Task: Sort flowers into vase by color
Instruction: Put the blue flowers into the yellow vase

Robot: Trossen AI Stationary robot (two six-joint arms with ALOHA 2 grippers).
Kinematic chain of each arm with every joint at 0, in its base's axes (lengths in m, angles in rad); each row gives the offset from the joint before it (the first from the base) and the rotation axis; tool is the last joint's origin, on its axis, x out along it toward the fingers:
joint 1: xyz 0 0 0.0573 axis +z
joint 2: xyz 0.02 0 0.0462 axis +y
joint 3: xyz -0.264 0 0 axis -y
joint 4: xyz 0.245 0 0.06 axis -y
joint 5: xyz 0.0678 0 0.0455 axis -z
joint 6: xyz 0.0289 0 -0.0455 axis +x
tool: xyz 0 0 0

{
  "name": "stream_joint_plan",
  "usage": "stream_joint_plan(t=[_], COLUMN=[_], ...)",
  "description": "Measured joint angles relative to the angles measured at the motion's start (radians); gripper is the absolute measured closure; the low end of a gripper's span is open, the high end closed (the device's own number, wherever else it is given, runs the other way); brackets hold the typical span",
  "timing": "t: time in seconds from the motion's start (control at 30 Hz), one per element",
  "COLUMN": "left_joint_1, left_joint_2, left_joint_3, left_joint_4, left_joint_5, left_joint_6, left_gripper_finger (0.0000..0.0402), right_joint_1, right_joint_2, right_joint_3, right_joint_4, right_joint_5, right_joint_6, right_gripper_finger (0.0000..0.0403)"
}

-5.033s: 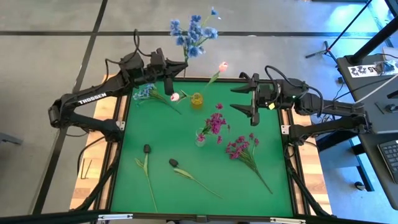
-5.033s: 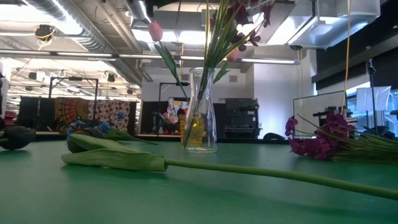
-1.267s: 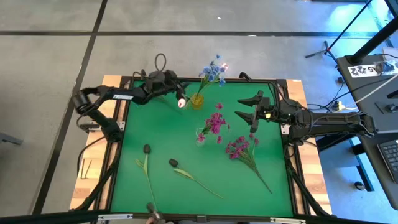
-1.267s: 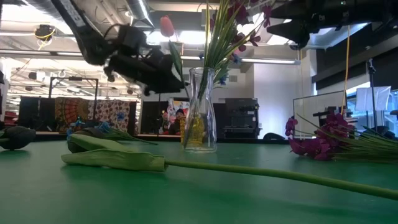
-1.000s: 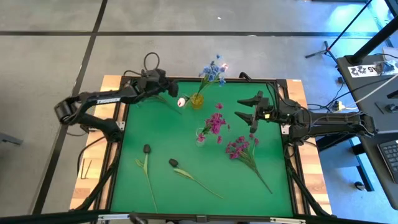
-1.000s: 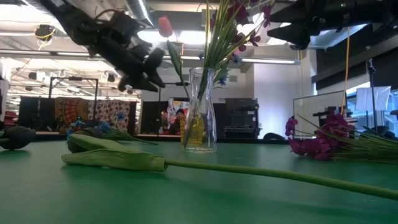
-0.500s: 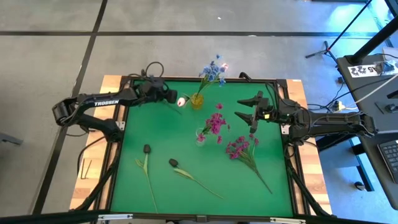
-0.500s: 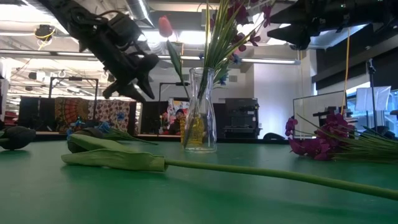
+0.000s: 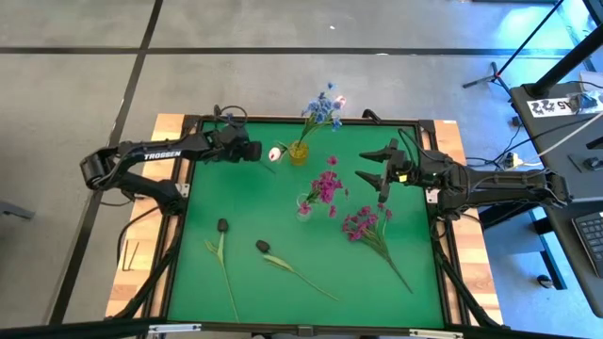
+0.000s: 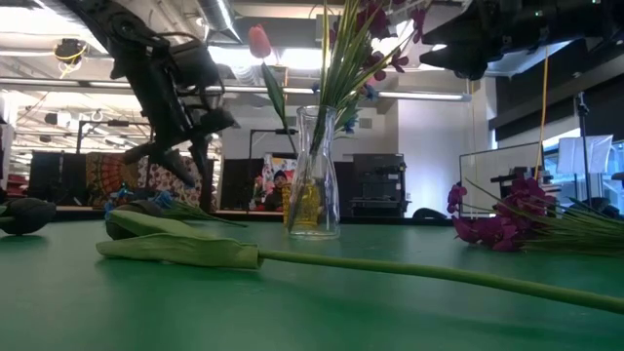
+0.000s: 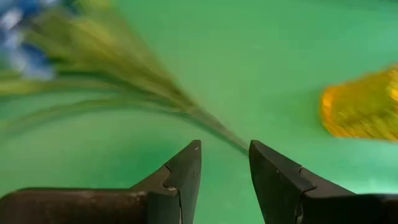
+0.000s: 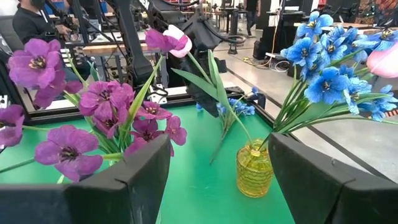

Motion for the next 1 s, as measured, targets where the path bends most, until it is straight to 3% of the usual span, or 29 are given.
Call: stream_joint_plan(t=[0.23, 0.47, 1.0], left_joint_1=[0.028, 0.028, 0.083], left_joint_2=[0.058, 0.131, 0.142], left_joint_3=[0.0, 0.0, 0.0], left_joint_4=[0.057, 0.077, 0.075], left_joint_5=[0.011, -0.003, -0.019], left_joint_6=[-0.176, -0.188, -0.239], left_gripper_finger=[0.0272, 0.0273, 0.0273], right_joint_1=[0.0, 0.0, 0.0], right_joint_2=[0.0, 0.0, 0.0], right_joint_3=[0.0, 0.0, 0.0], right_joint_4=[-0.014, -0.041, -0.059], right_joint_5=[0.0, -0.01, -0.011], right_joint_6=[-0.003, -0.003, -0.021], right_gripper_finger=[0.0133, 0.0133, 0.0133])
